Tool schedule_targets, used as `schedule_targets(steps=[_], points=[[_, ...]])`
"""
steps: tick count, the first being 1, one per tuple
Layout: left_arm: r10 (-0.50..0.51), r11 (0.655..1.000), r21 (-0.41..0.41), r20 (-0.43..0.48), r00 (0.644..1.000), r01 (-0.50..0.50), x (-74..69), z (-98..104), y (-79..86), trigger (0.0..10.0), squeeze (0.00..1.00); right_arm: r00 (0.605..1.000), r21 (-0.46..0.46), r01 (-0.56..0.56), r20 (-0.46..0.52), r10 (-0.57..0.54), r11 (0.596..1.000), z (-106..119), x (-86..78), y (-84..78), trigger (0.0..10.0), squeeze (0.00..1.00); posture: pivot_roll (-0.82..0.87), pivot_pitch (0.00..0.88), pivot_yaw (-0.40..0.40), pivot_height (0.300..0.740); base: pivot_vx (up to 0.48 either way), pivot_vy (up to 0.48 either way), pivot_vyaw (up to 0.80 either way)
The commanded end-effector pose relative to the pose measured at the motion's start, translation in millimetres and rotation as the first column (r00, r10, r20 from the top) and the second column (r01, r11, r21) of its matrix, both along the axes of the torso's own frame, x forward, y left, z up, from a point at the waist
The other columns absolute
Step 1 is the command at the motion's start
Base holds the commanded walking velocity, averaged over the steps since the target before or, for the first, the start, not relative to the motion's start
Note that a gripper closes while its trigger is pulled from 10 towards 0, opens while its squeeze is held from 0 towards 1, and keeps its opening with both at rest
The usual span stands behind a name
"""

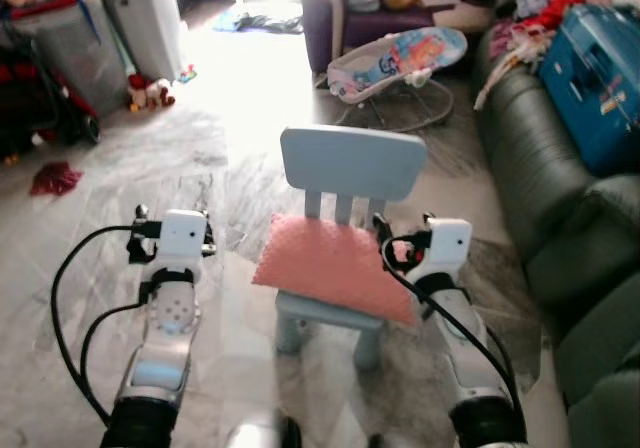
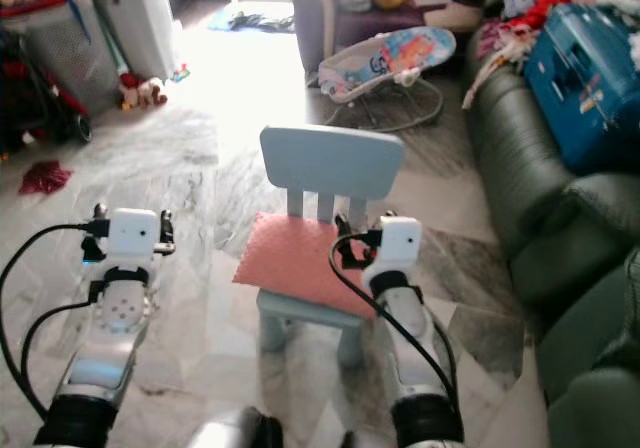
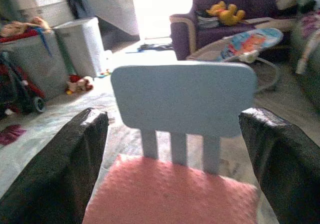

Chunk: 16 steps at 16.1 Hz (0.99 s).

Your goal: Move the pillow to the sofa

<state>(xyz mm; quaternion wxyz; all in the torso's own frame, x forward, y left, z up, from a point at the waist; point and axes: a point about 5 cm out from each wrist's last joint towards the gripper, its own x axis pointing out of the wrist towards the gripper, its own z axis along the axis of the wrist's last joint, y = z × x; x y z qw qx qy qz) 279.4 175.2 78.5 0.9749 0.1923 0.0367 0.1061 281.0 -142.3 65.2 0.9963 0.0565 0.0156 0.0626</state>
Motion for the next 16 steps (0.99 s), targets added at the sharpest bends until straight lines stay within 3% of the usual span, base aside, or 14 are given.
schedule_targets(steps=[1,4,7,13,16], points=[[-0.041,0.999,-0.014,-0.013,0.999,0.041,-1.5,-3,-5.0,10.0,0.00,1.000,0.008,0.021,-0.015,-0.020,1.000,-2,-1.6,-5.5,10.0,0.00,0.05,0.000,0.003,0.740,0.000,0.000,0.00],[-0.093,0.993,-0.076,-0.018,0.996,0.091,-2.4,-6,-17.5,10.0,0.00,0.999,-0.006,0.035,-0.035,-0.035,0.999,-4,-1.0,-11.0,10.0,0.00,0.05,0.000,-0.008,0.740,0.000,0.000,0.00],[-0.106,0.991,-0.088,-0.012,0.994,0.105,-2.4,-6,-21.4,10.0,0.00,0.999,-0.014,0.031,-0.036,-0.031,0.999,-4,-0.2,-12.5,10.0,0.00,0.04,0.000,-0.013,0.740,0.000,0.000,-0.65],[-0.082,0.994,-0.077,-0.003,0.997,0.081,-2.3,-4,-13.6,10.0,0.00,1.000,-0.016,0.013,-0.029,-0.013,1.000,-3,0.8,-8.3,10.0,0.00,0.05,0.000,-0.018,0.740,0.000,0.000,-0.10],[-0.085,0.993,-0.088,-0.001,0.996,0.084,-2.5,-4,-14.6,10.0,0.00,1.000,-0.040,-0.002,-0.019,0.001,0.999,-1,1.8,-8.1,10.0,0.00,0.05,0.000,-0.021,0.740,0.290,0.000,0.00]])
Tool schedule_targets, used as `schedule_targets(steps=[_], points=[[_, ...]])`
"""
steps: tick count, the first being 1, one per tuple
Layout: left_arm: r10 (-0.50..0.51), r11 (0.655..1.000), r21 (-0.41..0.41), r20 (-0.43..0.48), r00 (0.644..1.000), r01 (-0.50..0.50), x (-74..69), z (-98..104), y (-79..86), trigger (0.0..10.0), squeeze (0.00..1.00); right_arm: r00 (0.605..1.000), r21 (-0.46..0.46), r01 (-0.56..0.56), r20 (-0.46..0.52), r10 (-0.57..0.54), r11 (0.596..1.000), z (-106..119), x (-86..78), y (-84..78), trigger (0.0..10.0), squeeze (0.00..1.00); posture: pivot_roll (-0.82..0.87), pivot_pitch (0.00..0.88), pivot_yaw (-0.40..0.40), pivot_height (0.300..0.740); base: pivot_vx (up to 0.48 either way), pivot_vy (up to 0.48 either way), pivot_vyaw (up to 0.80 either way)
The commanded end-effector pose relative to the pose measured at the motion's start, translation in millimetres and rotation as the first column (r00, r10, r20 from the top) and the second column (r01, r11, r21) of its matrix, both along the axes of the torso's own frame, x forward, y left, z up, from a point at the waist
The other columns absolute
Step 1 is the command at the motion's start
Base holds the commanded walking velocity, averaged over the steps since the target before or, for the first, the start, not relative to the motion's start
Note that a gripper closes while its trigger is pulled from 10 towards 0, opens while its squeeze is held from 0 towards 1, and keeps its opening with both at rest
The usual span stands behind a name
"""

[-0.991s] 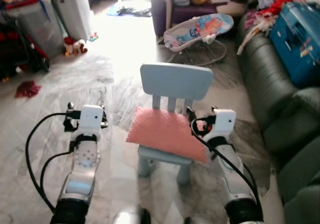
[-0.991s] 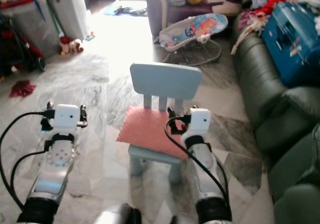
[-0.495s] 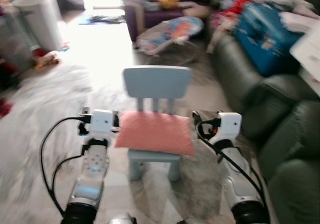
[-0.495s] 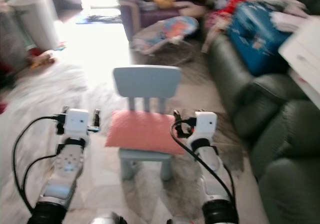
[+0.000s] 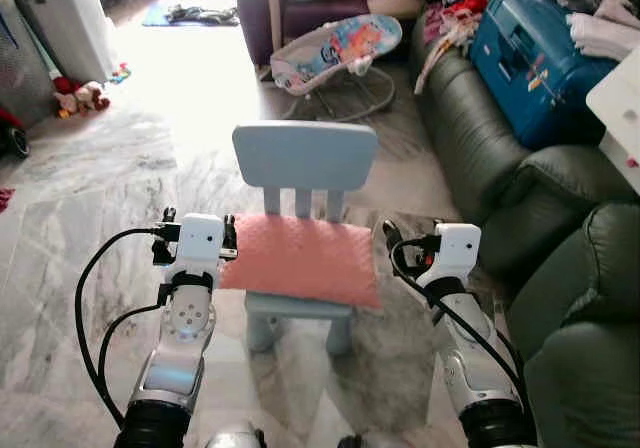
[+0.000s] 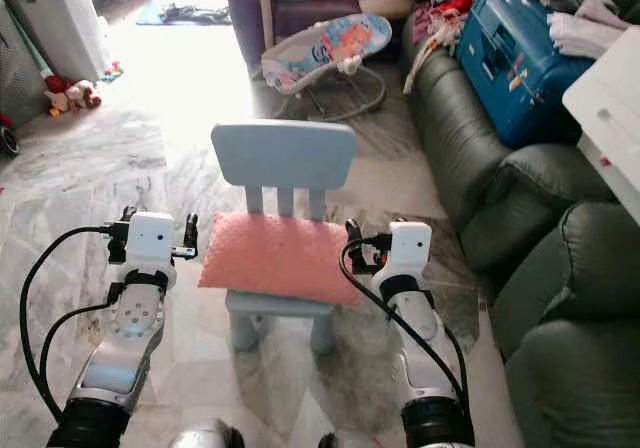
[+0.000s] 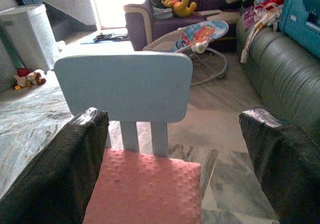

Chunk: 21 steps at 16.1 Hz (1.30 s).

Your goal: Move the pillow to the sofa

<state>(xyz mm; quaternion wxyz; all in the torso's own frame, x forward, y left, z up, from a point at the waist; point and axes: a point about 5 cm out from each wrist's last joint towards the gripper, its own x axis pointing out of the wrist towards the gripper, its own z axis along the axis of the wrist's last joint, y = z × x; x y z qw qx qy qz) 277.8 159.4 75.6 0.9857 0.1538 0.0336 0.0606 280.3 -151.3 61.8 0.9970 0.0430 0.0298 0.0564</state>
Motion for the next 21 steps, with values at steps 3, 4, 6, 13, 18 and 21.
schedule_targets(steps=[3,4,6,13,18,21], points=[[0.005,1.000,-0.014,-0.002,1.000,-0.005,-1.8,-1.6,-0.7,10.0,0.00,1.000,-0.014,-0.017,0.013,0.017,1.000,3.7,2.6,1.0,10.0,0.00,0.05,0.000,-0.023,0.740,0.316,0.000,0.00],[0.004,1.000,-0.014,-0.001,1.000,-0.004,-1.8,-1.4,-0.8,10.0,0.00,1.000,-0.014,-0.016,0.012,0.016,1.000,3.5,2.4,0.6,10.0,0.00,0.05,0.000,-0.023,0.740,0.319,0.000,0.00],[0.008,1.000,-0.011,-0.004,1.000,-0.009,-1.5,-2.3,1.2,10.0,0.00,1.000,-0.018,-0.019,0.010,0.019,1.000,2.9,1.8,0.6,10.0,0.00,0.04,0.000,-0.025,0.740,0.315,0.000,0.00],[0.015,1.000,-0.012,-0.010,1.000,-0.015,-2.2,-3.3,1.2,10.0,0.00,1.000,-0.024,-0.023,0.007,0.024,0.999,2.4,1.0,0.6,10.0,0.00,0.04,0.000,-0.027,0.740,0.312,0.000,0.00],[0.046,0.999,-0.025,-0.027,0.999,-0.046,-4.1,-6.5,2.3,10.0,0.00,1.000,-0.027,-0.025,-0.003,0.025,0.999,0.5,-0.2,0.0,10.0,0.00,0.04,0.000,-0.032,0.740,0.000,0.000,0.00],[0.044,0.999,-0.003,-0.020,0.999,-0.044,-3.3,-5.3,3.4,10.0,0.00,1.000,-0.027,-0.023,-0.002,0.023,0.999,0.5,-0.3,-0.4,10.0,0.00,0.04,0.000,-0.031,0.740,0.000,0.404,0.00]])
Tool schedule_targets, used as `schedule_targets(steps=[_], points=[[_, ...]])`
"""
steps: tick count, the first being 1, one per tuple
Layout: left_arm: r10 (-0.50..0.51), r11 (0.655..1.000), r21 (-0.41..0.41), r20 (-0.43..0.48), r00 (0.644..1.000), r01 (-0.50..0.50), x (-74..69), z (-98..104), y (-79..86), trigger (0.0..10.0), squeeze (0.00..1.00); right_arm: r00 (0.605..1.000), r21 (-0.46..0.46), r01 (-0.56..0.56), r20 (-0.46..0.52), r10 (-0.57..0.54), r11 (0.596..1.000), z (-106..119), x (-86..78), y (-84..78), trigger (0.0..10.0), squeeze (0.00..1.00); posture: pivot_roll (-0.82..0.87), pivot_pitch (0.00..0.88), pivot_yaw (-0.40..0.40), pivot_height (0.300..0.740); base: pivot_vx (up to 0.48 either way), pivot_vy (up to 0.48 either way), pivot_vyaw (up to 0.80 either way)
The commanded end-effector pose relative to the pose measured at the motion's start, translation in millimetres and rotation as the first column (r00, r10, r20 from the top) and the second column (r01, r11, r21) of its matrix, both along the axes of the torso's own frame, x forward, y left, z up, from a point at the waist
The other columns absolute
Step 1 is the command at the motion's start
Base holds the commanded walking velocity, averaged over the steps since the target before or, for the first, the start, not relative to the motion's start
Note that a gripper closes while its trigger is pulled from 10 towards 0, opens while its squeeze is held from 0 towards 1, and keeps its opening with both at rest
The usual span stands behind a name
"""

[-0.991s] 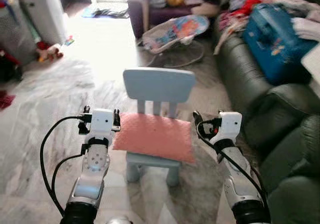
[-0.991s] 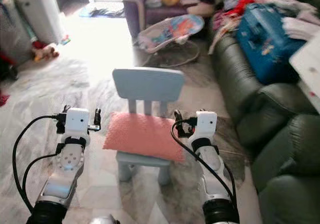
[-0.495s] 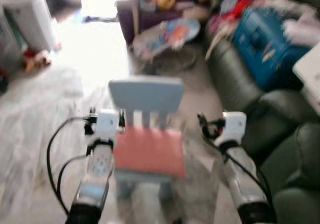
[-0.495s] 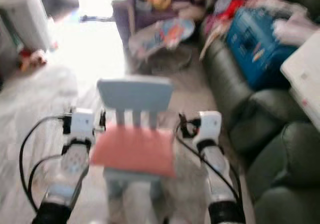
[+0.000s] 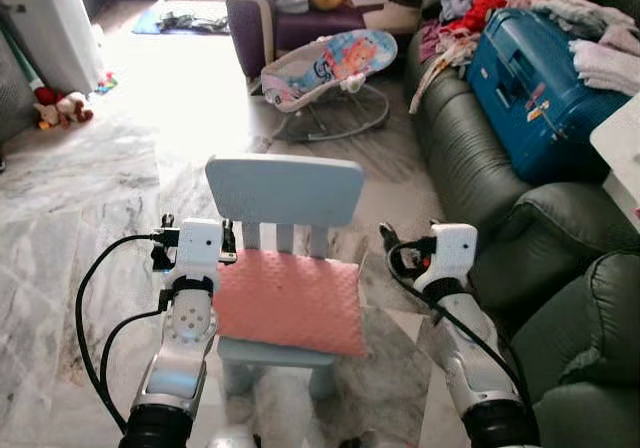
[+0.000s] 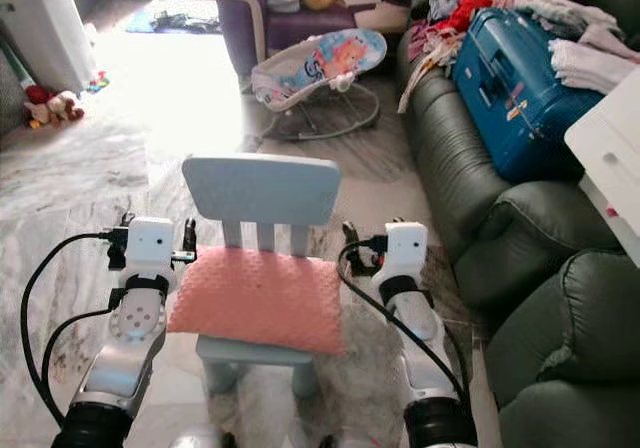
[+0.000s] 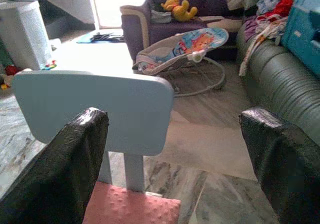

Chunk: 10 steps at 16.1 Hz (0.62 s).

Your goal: Move the pillow to the sofa

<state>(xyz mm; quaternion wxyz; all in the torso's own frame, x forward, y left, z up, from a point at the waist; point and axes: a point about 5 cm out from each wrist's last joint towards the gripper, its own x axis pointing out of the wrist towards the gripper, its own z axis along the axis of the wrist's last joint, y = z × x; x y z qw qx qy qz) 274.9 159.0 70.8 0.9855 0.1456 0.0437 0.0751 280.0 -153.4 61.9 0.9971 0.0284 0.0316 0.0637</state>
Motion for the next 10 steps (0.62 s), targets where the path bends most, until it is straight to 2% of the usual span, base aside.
schedule_targets(steps=[1,7,10], points=[[0.013,1.000,0.018,-0.005,1.000,-0.013,-0.2,-0.4,4.2,10.0,0.00,1.000,0.002,-0.007,-0.001,0.007,1.000,0.4,-0.1,1.6,10.0,0.00,0.04,0.000,-0.031,0.740,0.000,0.472,0.00],[0.012,0.999,0.031,-0.003,1.000,-0.012,-0.8,-0.5,3.9,10.0,0.00,1.000,0.005,-0.006,-0.003,0.006,1.000,-0.2,-1.5,1.9,10.0,0.00,0.04,0.000,-0.029,0.740,0.000,0.450,0.00],[-0.016,1.000,0.010,0.019,1.000,0.016,-1.2,2.2,-2.7,10.0,0.00,1.000,0.003,-0.005,-0.005,0.005,1.000,-0.7,-0.8,0.9,10.0,0.00,0.05,0.000,-0.030,0.740,0.000,0.000,0.00]])
